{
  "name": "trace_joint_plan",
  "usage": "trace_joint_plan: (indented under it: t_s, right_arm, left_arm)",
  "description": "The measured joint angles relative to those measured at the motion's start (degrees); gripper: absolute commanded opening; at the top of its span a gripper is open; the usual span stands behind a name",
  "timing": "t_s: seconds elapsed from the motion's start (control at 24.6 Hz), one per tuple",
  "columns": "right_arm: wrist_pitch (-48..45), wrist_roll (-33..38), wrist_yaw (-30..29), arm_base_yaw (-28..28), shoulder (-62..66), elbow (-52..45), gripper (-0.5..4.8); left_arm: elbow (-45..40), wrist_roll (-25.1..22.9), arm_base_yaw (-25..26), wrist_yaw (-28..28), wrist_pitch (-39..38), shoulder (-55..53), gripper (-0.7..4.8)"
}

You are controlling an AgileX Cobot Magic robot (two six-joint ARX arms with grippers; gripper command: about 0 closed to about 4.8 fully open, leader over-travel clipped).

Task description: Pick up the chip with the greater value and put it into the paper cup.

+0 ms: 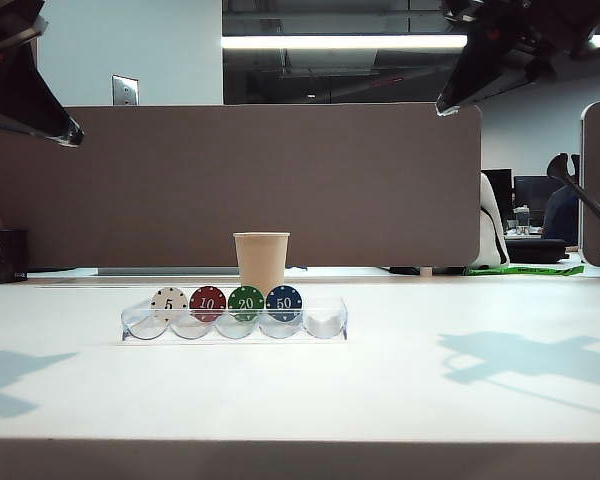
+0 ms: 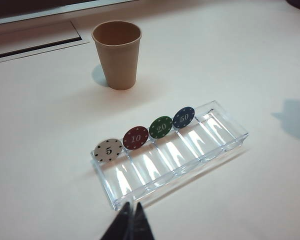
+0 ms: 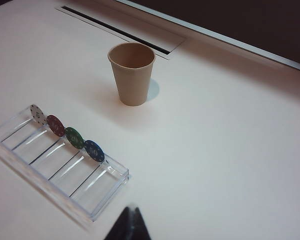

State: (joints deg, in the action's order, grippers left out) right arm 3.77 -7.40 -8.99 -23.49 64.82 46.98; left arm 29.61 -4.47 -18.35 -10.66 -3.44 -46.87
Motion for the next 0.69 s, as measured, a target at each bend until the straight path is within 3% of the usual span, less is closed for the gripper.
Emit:
trace_joint_plan:
  t_s: [0.2,0.49,0.69]
  right_arm:
    - [1.7,0.5,-0.1,0.0,0.1,0.0,-0.01]
    - [4.3,1.3,-0.1,0.0,0.9,0.0,-0.01]
    - [4.7,1.4,-0.1,0.0,2.5,0.0,-0.01]
  left_arm:
    - [0.0,0.0,0.0,0.0,0.1,0.0,-0.06]
    - [0.0,0.0,0.0,0.0,8.8,0.0,-0.06]
    - [0.0,0.0,0.0,0.0,11.0,0.0,-0.06]
